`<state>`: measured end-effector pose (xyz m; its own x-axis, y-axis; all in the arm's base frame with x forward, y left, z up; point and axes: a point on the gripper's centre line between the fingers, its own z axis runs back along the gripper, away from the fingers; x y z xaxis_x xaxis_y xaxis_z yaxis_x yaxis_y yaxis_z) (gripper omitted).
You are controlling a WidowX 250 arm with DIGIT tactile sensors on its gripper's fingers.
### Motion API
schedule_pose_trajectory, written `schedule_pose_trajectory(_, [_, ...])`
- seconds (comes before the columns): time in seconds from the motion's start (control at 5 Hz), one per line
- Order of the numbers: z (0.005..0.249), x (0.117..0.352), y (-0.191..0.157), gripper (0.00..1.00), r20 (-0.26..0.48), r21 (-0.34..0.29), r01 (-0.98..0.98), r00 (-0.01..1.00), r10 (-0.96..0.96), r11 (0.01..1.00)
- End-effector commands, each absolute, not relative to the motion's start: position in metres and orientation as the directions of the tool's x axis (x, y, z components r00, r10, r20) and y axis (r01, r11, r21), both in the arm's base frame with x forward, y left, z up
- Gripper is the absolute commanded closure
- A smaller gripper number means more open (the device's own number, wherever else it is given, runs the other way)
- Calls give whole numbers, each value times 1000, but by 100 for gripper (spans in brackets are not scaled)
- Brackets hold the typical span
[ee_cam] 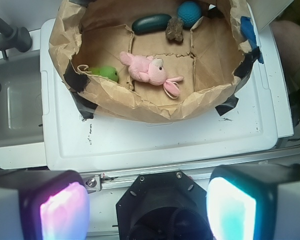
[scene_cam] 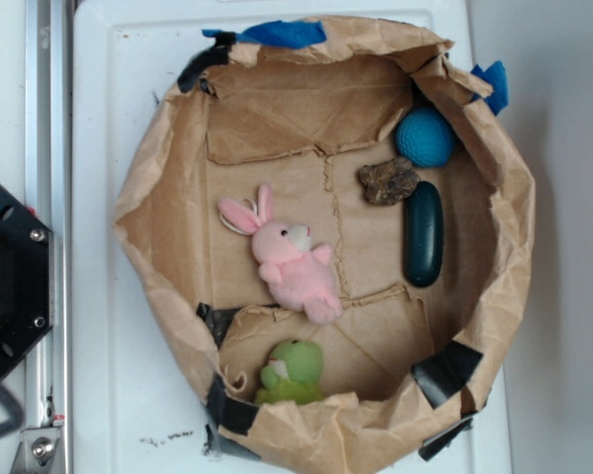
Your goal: Grab the rock.
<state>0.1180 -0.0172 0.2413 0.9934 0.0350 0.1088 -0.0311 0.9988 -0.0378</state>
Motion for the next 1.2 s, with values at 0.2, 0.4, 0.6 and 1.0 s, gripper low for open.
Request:
schedule_pose_trajectory(0.2, [235, 168, 15, 0, 235, 67, -55, 971, 38, 996])
schedule_pose_trajectory(0.4, [219, 209, 28, 0, 276, 81, 7, 961, -29, 997])
schedule_pose_trajectory(0.6, [194, 240, 28, 0, 302, 25, 79, 950, -83, 997])
schedule_pose_trajectory(1.0, [119, 271, 17, 0, 213, 37, 175, 960, -179, 984])
